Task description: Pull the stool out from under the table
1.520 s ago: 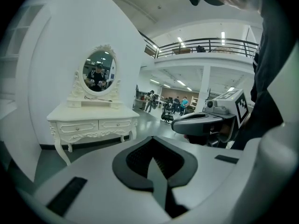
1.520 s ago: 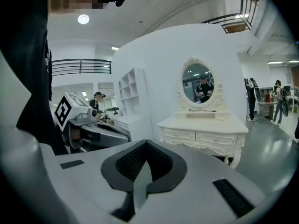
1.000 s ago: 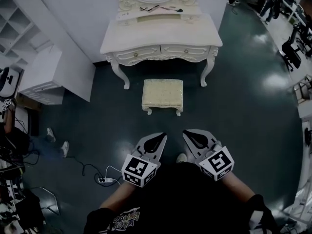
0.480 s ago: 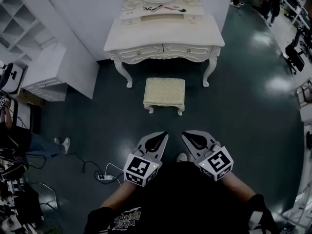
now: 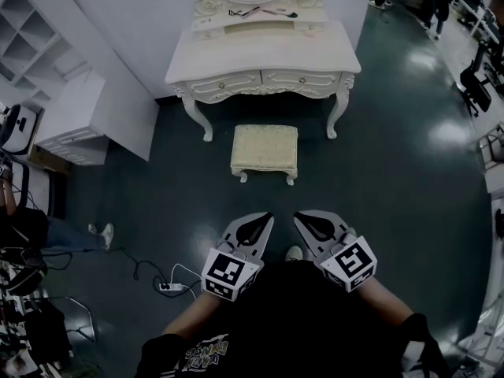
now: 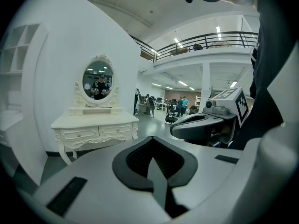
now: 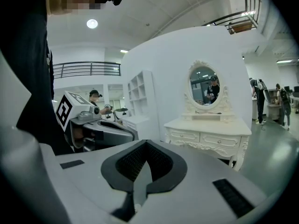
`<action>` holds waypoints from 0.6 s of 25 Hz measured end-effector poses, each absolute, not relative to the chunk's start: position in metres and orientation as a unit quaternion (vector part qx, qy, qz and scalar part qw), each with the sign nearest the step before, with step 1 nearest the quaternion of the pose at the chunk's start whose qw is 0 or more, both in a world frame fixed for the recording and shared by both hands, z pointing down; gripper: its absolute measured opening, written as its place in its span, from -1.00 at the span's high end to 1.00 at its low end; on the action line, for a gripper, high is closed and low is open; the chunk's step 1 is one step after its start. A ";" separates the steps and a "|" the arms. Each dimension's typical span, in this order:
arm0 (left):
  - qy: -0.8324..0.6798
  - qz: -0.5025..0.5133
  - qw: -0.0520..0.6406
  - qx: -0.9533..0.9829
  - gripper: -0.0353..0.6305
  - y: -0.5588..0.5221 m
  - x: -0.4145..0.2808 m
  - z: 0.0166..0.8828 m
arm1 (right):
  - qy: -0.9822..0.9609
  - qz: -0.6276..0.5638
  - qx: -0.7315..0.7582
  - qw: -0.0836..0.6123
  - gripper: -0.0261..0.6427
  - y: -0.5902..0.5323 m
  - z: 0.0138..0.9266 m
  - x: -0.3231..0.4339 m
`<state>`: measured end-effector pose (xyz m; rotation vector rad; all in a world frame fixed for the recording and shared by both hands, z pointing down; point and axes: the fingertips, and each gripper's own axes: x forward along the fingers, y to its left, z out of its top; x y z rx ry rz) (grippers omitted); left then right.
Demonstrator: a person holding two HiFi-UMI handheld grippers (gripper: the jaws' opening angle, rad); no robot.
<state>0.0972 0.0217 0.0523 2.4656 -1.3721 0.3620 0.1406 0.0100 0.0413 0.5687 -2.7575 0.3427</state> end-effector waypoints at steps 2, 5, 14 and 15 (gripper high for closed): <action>-0.477 0.125 0.148 0.857 0.87 0.021 0.098 0.052 | -0.961 0.119 0.199 0.151 0.84 0.010 0.042 0.142; -0.478 0.125 0.148 0.857 0.87 0.022 0.099 0.052 | -0.961 0.121 0.196 0.154 0.84 0.011 0.041 0.142; -0.479 0.126 0.146 0.856 0.87 0.021 0.098 0.052 | -0.962 0.120 0.192 0.155 0.84 0.011 0.041 0.140; -0.479 0.126 0.146 0.857 0.87 0.021 0.098 0.052 | -0.961 0.121 0.191 0.156 0.84 0.011 0.041 0.140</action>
